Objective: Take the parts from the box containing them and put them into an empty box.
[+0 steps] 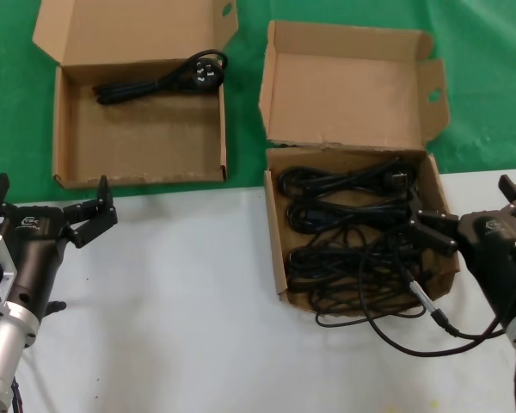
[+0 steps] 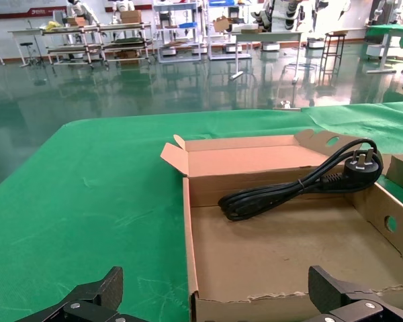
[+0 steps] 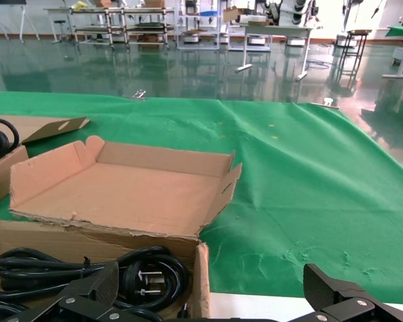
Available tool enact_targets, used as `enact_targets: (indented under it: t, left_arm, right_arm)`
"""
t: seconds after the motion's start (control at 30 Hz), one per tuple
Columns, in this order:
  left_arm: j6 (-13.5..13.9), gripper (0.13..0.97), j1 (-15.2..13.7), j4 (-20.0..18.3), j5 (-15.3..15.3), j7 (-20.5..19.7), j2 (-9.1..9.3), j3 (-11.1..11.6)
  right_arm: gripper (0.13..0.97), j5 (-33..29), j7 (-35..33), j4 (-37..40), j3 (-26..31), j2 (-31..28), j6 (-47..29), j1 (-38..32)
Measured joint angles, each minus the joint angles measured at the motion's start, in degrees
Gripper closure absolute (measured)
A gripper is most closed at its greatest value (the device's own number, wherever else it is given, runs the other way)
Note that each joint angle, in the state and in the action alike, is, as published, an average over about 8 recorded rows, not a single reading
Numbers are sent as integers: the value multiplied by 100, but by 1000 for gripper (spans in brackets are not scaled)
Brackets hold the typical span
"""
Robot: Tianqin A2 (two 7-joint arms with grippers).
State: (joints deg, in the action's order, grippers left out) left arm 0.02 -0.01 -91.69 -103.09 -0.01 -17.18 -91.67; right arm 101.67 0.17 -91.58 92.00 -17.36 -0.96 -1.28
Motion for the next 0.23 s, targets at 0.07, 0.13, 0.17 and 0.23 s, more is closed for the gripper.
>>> enact_targets:
  t: [0.07, 0.13, 0.17, 0.23]
  left_arm:
    - [0, 132, 0, 0, 0, 0, 0, 0]
    - [0, 132, 0, 0, 0, 0, 0, 0]
    - [0, 132, 0, 0, 0, 0, 0, 0]
    - [0, 132, 0, 0, 0, 0, 0, 0]
  right_arm:
    - [129, 0, 0, 0, 0, 0, 0, 0]
    - [129, 0, 0, 0, 0, 0, 0, 0]
    - [129, 0, 0, 0, 0, 0, 0, 0]
    - [129, 0, 0, 0, 0, 0, 0, 0]
